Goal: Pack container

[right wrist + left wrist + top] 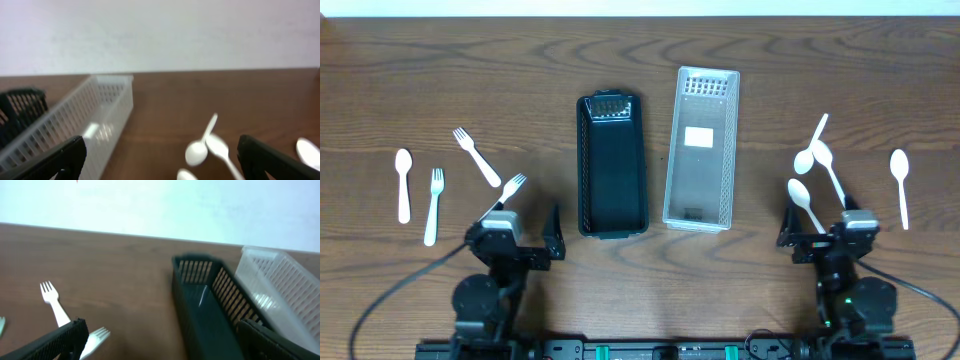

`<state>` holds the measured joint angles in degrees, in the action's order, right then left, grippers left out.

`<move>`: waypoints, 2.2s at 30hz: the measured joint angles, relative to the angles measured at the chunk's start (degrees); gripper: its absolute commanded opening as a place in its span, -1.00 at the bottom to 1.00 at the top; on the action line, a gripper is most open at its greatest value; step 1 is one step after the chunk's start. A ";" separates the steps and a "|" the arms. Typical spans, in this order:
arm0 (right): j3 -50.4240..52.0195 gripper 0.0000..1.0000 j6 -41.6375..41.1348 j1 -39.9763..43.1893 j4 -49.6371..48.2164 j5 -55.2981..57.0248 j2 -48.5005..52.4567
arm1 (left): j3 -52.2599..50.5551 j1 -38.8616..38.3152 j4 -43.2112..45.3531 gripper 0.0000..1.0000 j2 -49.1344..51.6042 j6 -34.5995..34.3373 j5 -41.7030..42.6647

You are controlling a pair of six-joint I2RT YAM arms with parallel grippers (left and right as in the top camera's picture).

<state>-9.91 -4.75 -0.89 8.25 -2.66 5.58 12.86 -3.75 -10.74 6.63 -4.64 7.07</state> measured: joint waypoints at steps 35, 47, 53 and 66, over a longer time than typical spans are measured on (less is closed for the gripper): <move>-73.50 -0.73 6.71 -1.03 34.93 -4.24 100.19 | 68.94 6.80 -38.32 -0.61 93.79 3.10 0.09; -73.53 -0.67 10.29 -8.31 33.05 -5.97 105.04 | 68.94 5.05 -38.32 -0.88 100.06 3.15 1.97; -73.53 -0.65 11.47 -10.21 33.44 -6.45 105.04 | 68.94 -0.22 -38.32 -0.88 100.10 3.15 3.43; -73.53 -0.62 13.31 -10.29 36.02 -9.38 105.04 | 68.94 -7.23 -38.27 -0.88 100.10 3.15 4.37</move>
<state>-83.44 8.56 -11.18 44.27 -12.03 110.63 81.80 -10.98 -49.01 106.74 -1.50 11.44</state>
